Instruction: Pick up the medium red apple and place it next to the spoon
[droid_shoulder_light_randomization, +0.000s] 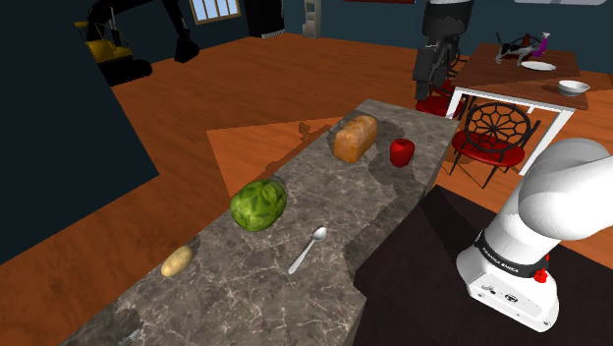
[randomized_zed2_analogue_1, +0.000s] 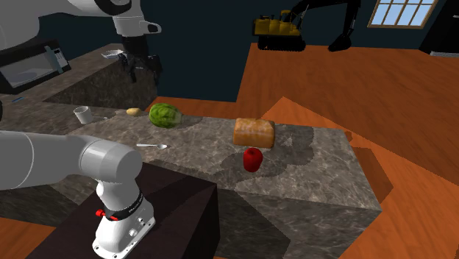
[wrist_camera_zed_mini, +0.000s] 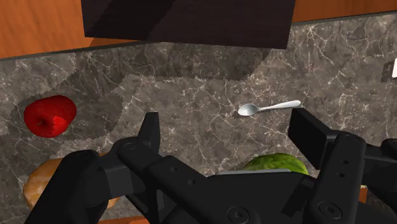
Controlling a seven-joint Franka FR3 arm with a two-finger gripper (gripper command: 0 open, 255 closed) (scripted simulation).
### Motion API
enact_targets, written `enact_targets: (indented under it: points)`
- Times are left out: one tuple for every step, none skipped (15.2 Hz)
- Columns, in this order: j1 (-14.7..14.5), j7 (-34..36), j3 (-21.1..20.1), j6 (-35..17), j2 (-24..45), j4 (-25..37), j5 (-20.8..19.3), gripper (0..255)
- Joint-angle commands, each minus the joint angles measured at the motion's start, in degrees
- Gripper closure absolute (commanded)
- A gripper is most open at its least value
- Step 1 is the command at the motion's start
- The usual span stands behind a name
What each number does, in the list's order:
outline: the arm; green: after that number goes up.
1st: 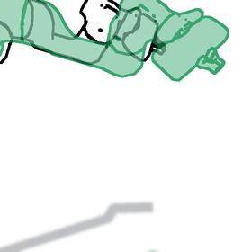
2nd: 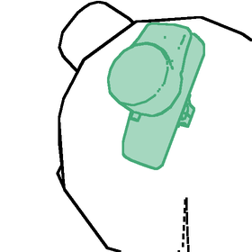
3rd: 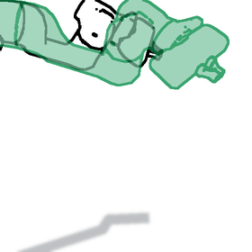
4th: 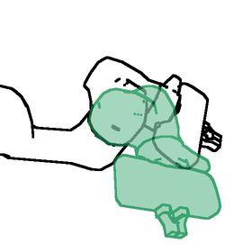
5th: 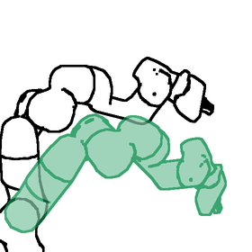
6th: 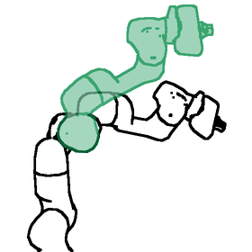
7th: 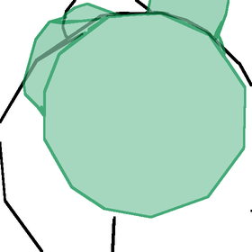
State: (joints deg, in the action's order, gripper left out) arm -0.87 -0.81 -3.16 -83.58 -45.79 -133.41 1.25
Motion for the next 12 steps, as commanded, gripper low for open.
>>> enact_targets:
  points:
    - [0.0,0.0,0.0,0.0,0.0,0.0,0.0,0]
    - [0.1,-1.9,1.2,-1.1,-0.2,-1.3,-0.9,0]
    - [0.2,-3.7,2.4,-2.2,-0.4,-2.6,-1.8,0]
    - [0.3,-5.6,3.7,-3.4,-0.5,-3.8,-2.8,0]
    - [0.5,-7.4,5.0,-4.6,-0.4,-4.9,-3.7,0]
    - [0.6,-9.2,6.2,-5.8,-0.3,-5.9,-4.6,0]
    - [0.8,-11.1,7.5,-7.1,0.0,-6.9,-5.6,0]
    - [1.0,-12.9,8.8,-8.4,0.4,-7.7,-6.5,0]
    - [1.2,-14.7,10.1,-9.8,0.8,-8.5,-7.5,0]
    - [1.4,-16.5,11.4,-11.1,1.4,-9.2,-8.4,0]
    - [1.6,-18.3,12.8,-12.6,2.1,-9.8,-9.3,0]
    - [1.7,-20.0,14.1,-14.0,3.0,-10.3,-10.2,0]
